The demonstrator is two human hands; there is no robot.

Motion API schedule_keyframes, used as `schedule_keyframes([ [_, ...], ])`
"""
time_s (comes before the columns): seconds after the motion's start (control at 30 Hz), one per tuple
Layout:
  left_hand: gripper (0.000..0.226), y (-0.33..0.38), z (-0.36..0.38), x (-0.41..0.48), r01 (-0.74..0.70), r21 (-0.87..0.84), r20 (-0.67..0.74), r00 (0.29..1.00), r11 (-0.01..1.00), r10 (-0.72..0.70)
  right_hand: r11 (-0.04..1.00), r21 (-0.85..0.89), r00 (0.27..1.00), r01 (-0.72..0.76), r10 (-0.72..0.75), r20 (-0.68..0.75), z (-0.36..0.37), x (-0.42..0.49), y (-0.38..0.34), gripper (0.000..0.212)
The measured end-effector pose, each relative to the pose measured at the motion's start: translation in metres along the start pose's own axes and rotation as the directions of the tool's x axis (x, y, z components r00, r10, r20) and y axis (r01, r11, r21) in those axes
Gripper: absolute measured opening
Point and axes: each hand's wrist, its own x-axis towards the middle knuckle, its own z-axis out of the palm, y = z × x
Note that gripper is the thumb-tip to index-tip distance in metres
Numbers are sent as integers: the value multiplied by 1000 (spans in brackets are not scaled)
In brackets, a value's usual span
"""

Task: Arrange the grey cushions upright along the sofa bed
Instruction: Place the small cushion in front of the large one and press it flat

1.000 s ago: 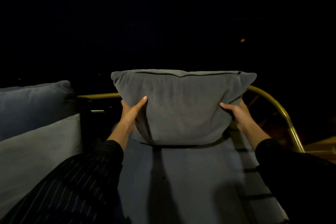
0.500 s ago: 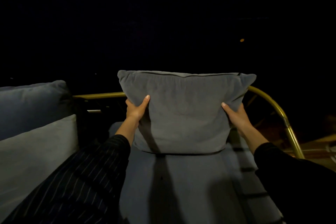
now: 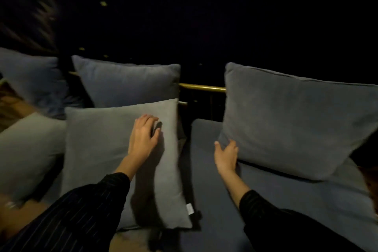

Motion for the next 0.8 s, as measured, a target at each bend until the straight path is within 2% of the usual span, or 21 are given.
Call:
schedule_keyframes([
  [0.07,47,-53,-20,-17,69,60,-41,997,996,-66,996,-25,980,89,-83,181,46,-30,-19,63],
  [0.13,50,-90,-39,-30,163,69,-80,984,984,-158,988,-78,946,132,-102,308,83,-49,-29,71],
  [0.27,63,-145,-71,-44,380,-7,-129,917,925,-377,973,-185,918,140,-58,391,129,-67,-36,93],
  [0.33,74,-174,-83,-50,503,-132,-41,858,854,-511,978,-176,919,112,-34,393,135,-65,-35,105],
  [0.43,95,-205,-87,-62,548,-350,133,832,760,-539,1000,13,888,6,-11,460,133,-59,-25,122],
  [0.5,103,-208,-83,-65,593,-508,195,786,625,-587,994,93,874,-49,-2,486,132,-60,-17,132],
  [0.53,107,-207,-82,-65,627,-556,228,746,545,-626,992,111,874,-57,-4,486,132,-60,-15,132],
  [0.6,122,-208,-79,-63,668,-606,278,687,432,-672,989,139,876,-46,-27,482,131,-60,-14,120],
  [0.67,126,-208,-81,-58,669,-614,271,678,419,-683,983,183,870,-31,-63,490,128,-57,-13,104],
  [0.8,116,-183,-84,-54,631,-636,204,692,444,-692,964,260,882,-53,-77,465,101,-57,-3,91],
])
